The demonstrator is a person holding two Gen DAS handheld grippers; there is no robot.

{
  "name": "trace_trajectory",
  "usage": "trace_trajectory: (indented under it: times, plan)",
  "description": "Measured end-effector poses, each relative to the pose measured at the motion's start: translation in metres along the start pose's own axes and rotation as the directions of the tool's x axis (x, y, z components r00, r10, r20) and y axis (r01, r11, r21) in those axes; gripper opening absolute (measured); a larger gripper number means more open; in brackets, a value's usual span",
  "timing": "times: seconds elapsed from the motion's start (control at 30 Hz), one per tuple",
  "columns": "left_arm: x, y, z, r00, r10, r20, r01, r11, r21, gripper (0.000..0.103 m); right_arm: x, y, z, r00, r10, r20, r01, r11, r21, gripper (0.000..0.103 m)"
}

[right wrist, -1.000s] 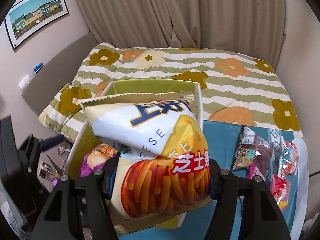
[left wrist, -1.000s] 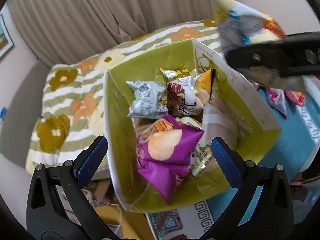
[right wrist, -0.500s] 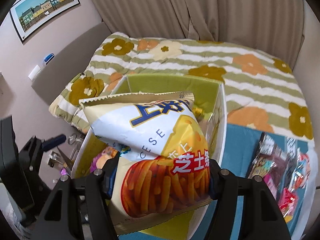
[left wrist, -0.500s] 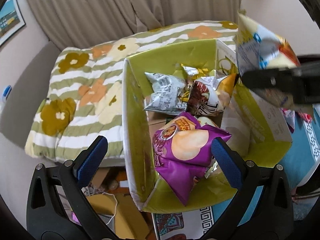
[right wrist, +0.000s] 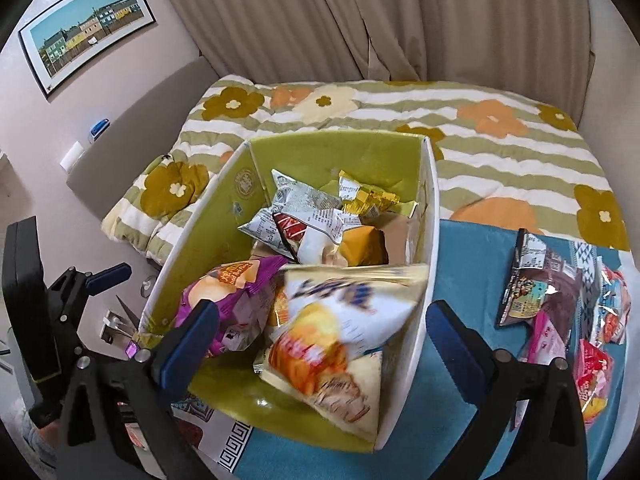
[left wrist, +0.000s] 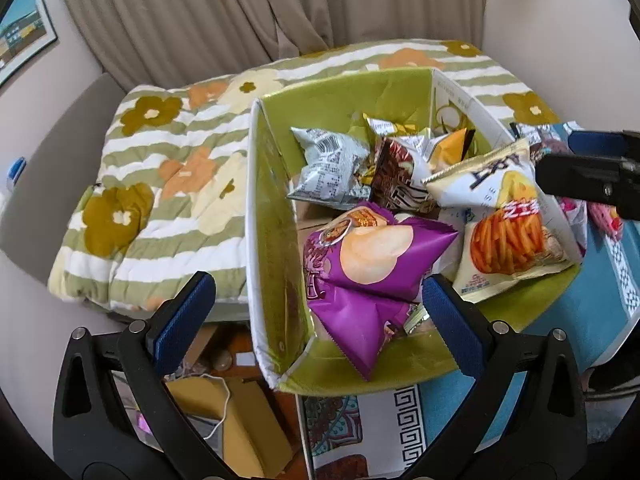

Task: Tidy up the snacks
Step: 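Carry both bags over the yellow box and open both tools to drop them, then move both tools back over the remaining pink snack bags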

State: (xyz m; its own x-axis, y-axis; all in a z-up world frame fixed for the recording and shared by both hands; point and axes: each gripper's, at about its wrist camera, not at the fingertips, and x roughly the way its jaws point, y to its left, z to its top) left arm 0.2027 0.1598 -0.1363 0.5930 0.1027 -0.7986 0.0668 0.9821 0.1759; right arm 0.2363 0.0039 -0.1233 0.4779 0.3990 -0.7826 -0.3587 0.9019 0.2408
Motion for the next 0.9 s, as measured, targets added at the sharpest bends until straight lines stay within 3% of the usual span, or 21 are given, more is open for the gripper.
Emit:
trace_trajectory:
  times: [0.3, 0.53, 0.73, 0.9]
  plan:
    - [-0.025, -0.003, 0.0, 0.999, -0.012, 0.032, 0.012, 1.0, -0.024, 0.103, -0.022, 0.009, -0.011, 0.999, -0.017, 0.031, 0.018, 1.0, -0.009, 0.103]
    - [-0.059, -0.013, 0.002, 0.994, -0.025, 0.109, 0.025, 1.0, 0.005, 0.103, -0.064, 0.019, -0.026, 0.989, -0.054, 0.138, 0.053, 0.999, 0.009, 0.103]
    - [-0.086, -0.031, 0.004, 0.984, -0.075, 0.161, 0.069, 0.997, 0.041, 0.103, -0.108, 0.009, -0.043, 0.967, -0.153, 0.203, 0.142, 0.988, 0.068, 0.103]
    - [-0.107, -0.057, 0.011, 0.97, -0.128, 0.205, 0.119, 0.991, 0.058, 0.103, -0.148, -0.012, -0.061, 0.934, -0.238, 0.265, 0.201, 0.966, 0.161, 0.103]
